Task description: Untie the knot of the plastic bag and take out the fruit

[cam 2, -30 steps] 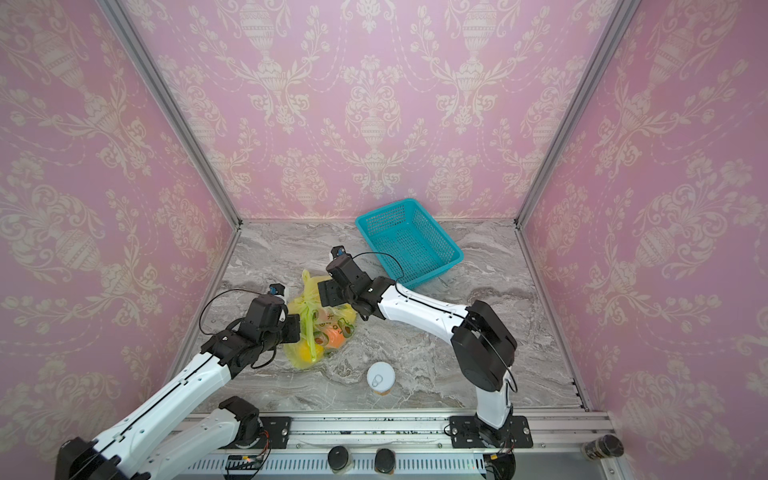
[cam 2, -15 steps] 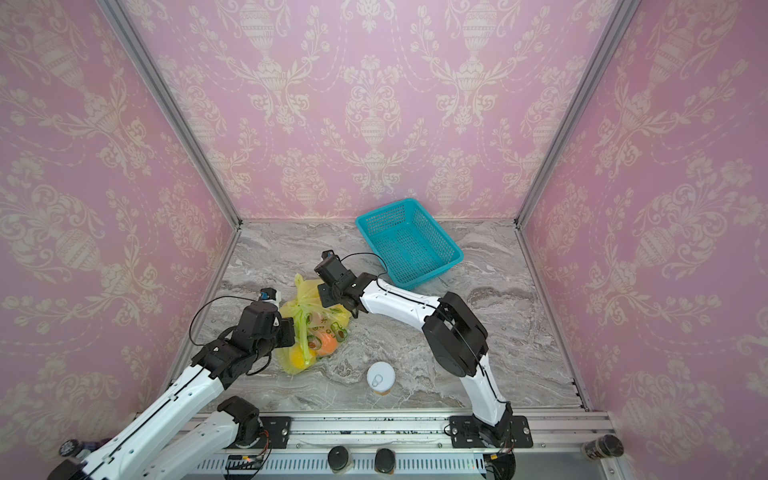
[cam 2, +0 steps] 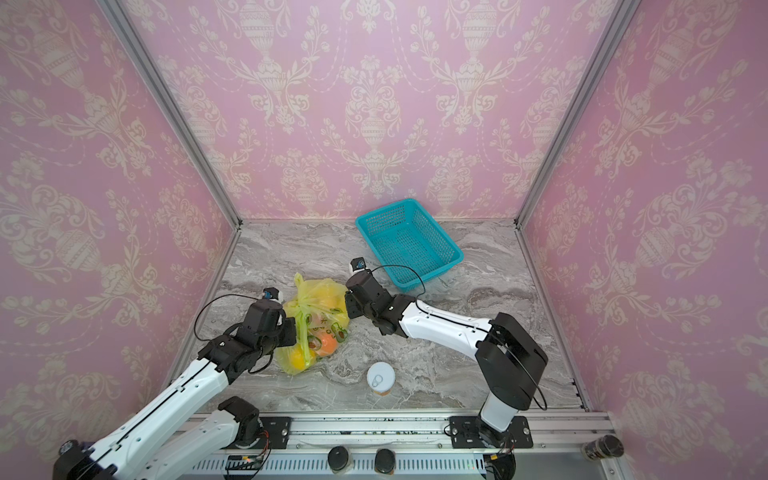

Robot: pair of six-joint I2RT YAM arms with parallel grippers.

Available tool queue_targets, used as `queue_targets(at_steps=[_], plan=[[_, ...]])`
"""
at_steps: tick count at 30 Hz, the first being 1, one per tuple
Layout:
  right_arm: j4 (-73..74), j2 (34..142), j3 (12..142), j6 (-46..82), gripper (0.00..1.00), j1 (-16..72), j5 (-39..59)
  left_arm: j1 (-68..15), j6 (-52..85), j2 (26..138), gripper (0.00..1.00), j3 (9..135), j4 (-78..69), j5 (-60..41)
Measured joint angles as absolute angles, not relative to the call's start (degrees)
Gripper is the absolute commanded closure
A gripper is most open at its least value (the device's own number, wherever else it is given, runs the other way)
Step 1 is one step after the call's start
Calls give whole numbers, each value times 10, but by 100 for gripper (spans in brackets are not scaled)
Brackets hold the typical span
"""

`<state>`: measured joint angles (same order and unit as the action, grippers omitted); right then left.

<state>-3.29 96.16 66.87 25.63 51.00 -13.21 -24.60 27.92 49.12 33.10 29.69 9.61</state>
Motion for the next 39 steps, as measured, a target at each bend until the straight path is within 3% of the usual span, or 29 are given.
queue_targets(at_steps=[6, 12, 15, 19, 21, 26, 32, 33, 37, 39], plan=[[-53, 1043, 775, 260, 7, 518, -104, -246, 279, 491, 100, 333, 297, 96], [-90, 1133, 876, 261, 10, 534, -85, -246, 279, 481, 100, 333, 297, 96], [-108, 1163, 894, 266, 27, 538, -83, -246, 279, 480, 100, 333, 297, 96], [-128, 1178, 898, 271, 80, 539, -84, -246, 279, 480, 100, 333, 297, 96], [-130, 1178, 898, 272, 98, 539, -89, -246, 279, 479, 100, 333, 297, 96], [-122, 1167, 880, 279, 100, 539, -112, -246, 279, 469, 100, 333, 297, 96], [-71, 1079, 767, 281, 100, 539, -152, -246, 279, 469, 100, 333, 298, 96], [-60, 1064, 752, 281, 95, 539, -157, -246, 279, 469, 100, 333, 298, 96], [-50, 1049, 755, 267, 32, 539, -164, -246, 279, 469, 100, 333, 298, 96], [-64, 1058, 780, 264, 14, 539, -166, -246, 279, 469, 100, 333, 298, 96]])
